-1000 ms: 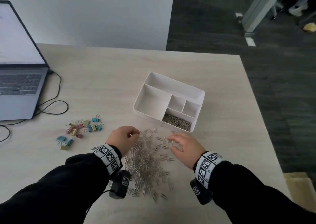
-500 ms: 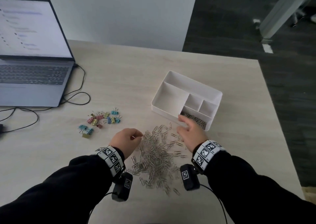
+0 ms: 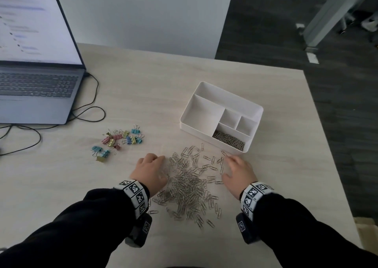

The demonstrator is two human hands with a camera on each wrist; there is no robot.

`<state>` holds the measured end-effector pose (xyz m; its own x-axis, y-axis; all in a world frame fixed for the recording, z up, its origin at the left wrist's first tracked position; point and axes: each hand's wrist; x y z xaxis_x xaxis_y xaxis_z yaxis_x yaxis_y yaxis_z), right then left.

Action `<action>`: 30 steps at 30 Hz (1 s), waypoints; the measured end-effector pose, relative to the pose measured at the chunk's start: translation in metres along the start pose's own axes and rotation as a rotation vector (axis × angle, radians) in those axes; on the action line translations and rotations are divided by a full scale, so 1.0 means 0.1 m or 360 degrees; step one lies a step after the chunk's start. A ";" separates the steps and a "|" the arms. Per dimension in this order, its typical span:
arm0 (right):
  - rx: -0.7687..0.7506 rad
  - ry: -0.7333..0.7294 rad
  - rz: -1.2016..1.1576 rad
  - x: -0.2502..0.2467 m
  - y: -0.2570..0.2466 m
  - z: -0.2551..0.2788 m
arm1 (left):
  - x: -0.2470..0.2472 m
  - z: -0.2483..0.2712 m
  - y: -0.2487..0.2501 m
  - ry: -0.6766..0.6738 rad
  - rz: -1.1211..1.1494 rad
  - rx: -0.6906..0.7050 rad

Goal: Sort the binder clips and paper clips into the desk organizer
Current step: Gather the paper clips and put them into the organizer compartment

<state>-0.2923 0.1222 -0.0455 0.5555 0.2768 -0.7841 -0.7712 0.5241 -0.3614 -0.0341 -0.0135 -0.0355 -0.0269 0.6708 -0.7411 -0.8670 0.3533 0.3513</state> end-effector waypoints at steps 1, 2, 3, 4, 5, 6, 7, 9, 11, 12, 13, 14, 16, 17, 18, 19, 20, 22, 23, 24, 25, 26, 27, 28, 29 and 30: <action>-0.0019 -0.0006 0.0075 0.03 -0.05 0.01 | 0.01 0.01 0.04 -0.0020 -0.0027 0.0021; -0.0076 -0.0013 0.0125 0.07 -0.10 0.02 | 0.03 0.02 0.07 -0.0040 -0.0053 0.0047; -0.0148 -0.0040 0.0133 0.10 -0.15 0.03 | 0.04 0.03 0.10 -0.0057 -0.0082 0.0083; -0.0238 -0.0071 0.0101 0.11 -0.19 0.04 | 0.06 0.03 0.12 -0.0076 -0.0107 0.0119; -0.0308 -0.0110 0.0047 0.13 -0.21 0.04 | 0.07 0.04 0.13 -0.0090 -0.0112 0.0150; -0.0371 -0.0122 -0.0019 0.13 -0.23 0.04 | 0.08 0.04 0.12 -0.0096 -0.0081 0.0169; -0.0392 -0.0099 -0.0079 0.12 -0.24 0.04 | 0.07 0.05 0.11 -0.0090 -0.0021 0.0175; -0.0335 0.0030 -0.0145 0.09 -0.21 0.00 | 0.04 0.07 0.04 -0.0021 0.0104 0.0165; -0.0212 0.0127 -0.0105 0.07 -0.17 -0.03 | 0.00 0.09 -0.04 0.0075 0.0147 0.0131; -0.0174 0.0135 -0.0068 0.07 -0.16 -0.04 | -0.01 0.09 -0.08 0.0109 0.0149 0.0110; -0.0151 0.0107 -0.0033 0.08 -0.16 -0.05 | -0.03 0.10 -0.11 0.0127 0.0146 0.0090; -0.0154 0.0065 0.0002 0.09 -0.17 -0.05 | -0.03 0.10 -0.13 0.0126 0.0141 0.0072; -0.0240 -0.0033 0.0079 0.13 -0.24 -0.02 | -0.03 0.10 -0.13 0.0083 0.0120 0.0053; -0.0320 -0.0089 0.0118 0.14 -0.30 0.01 | -0.02 0.11 -0.11 0.0050 0.0110 0.0054; -0.0417 -0.0142 0.0150 0.15 -0.36 0.04 | -0.01 0.12 -0.08 0.0017 0.0103 0.0064; -0.0505 -0.0191 0.0162 0.16 -0.42 0.07 | 0.00 0.12 -0.05 -0.0011 0.0097 0.0083; -0.0569 -0.0233 0.0149 0.16 -0.48 0.09 | 0.01 0.13 -0.03 -0.0036 0.0096 0.0105; -0.0616 -0.0231 0.0098 0.14 -0.55 0.06 | 0.01 0.13 -0.03 -0.0064 0.0106 0.0136; -0.0597 -0.0196 0.0083 0.12 -0.56 0.01 | 0.01 0.14 -0.05 -0.0063 0.0116 0.0140; -0.0554 -0.0152 0.0078 0.10 -0.57 -0.05 | -0.01 0.15 -0.08 -0.0052 0.0132 0.0138; -0.0490 -0.0116 0.0082 0.08 -0.57 -0.14 | -0.02 0.16 -0.11 -0.0037 0.0148 0.0133; -0.0417 -0.0104 0.0095 0.06 -0.57 -0.24 | -0.05 0.18 -0.16 -0.0031 0.0154 0.0124; -0.0349 -0.0115 0.0124 0.04 -0.58 -0.32 | -0.07 0.20 -0.20 -0.0046 0.0143 0.0106; -0.0298 -0.0137 0.0177 0.04 -0.60 -0.38 | -0.09 0.22 -0.25 -0.0081 0.0100 0.0073; -0.0270 -0.0159 0.0247 0.05 -0.64 -0.42 | -0.11 0.24 -0.30 -0.0129 0.0028 0.0029; -0.0266 -0.0182 0.0311 0.06 -0.67 -0.43 | -0.13 0.26 -0.35 -0.0193 -0.0061 -0.0020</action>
<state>-0.2501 0.0540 -0.0478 0.4153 0.4533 -0.7887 -0.9025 0.3142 -0.2947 0.0095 -0.0175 -0.0235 0.0662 0.7309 -0.6792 -0.8725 0.3727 0.3161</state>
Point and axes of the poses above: each hand's wrist, its own z-axis away from the middle knuckle, its own x-axis out of the palm, y = z × x, and after that the axes turned 8 degrees about -y, right-handed
